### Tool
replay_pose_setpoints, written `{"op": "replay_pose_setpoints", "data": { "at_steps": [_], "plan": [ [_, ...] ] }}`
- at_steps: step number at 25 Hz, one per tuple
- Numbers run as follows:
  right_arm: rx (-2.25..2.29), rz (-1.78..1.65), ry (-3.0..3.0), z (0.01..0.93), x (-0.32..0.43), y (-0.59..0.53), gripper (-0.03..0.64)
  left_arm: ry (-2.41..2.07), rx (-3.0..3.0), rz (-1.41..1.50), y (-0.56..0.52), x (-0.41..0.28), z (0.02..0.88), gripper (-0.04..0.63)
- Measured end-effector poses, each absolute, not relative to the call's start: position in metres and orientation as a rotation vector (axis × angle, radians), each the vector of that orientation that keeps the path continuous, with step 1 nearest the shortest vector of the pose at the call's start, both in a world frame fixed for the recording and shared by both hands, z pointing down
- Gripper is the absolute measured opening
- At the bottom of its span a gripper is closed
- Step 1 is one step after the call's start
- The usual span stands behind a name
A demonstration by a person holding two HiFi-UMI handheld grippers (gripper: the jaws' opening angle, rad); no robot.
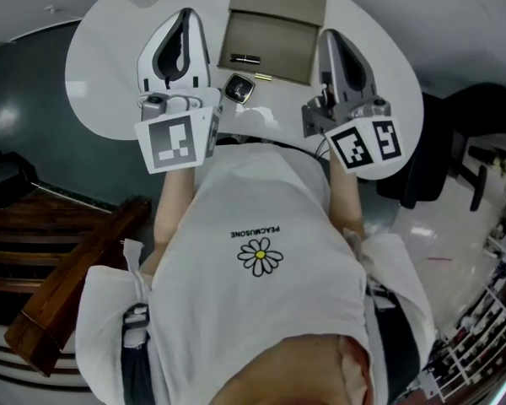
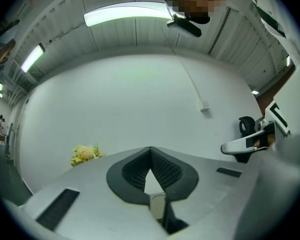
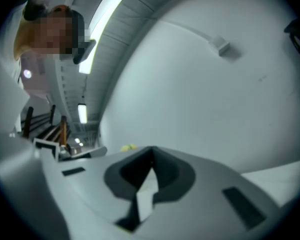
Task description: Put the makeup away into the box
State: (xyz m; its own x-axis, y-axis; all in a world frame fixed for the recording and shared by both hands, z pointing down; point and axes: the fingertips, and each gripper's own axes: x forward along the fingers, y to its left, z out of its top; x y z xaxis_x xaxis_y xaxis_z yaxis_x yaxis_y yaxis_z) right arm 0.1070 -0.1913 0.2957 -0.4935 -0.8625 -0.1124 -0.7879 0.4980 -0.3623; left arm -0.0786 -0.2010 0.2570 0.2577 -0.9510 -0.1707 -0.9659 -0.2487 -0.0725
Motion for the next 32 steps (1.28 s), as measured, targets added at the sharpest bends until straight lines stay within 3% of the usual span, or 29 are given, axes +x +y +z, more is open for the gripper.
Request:
{"op": "replay_pose_setpoints", "data": {
  "at_steps": [14, 15, 17, 18, 25, 32],
  "plan": [
    [-1.303, -0.291, 2.874, 0.339, 0.055, -0.18, 0.034, 1.833, -2.369, 0.103, -0.199, -0.082, 0.267, 0.02],
    [-1.263, -0.323, 2.939, 0.349, 0.045, -0.177, 0.052, 1.84, -2.367, 0.099, -0.198, -0.084, 0.269, 0.02],
    [-1.182, -0.404, 3.058, 0.372, 0.027, -0.17, 0.178, 1.86, -2.365, 0.087, -0.197, -0.088, 0.274, 0.02],
    [-1.162, -0.438, 3.104, 0.384, 0.021, -0.167, 0.192, 1.876, -2.365, 0.076, -0.197, -0.09, 0.278, 0.02],
    [-1.256, -0.782, 3.279, 0.487, 0.005, -0.145, 0.241, 1.928, -2.368, 0.037, -0.196, -0.104, 0.296, 0.02],
    [-1.222, -0.899, 3.45, 0.544, -0.006, -0.121, 0.272, 1.985, -2.371, -0.032, -0.202, -0.115, 0.314, 0.02]
  ]
}}
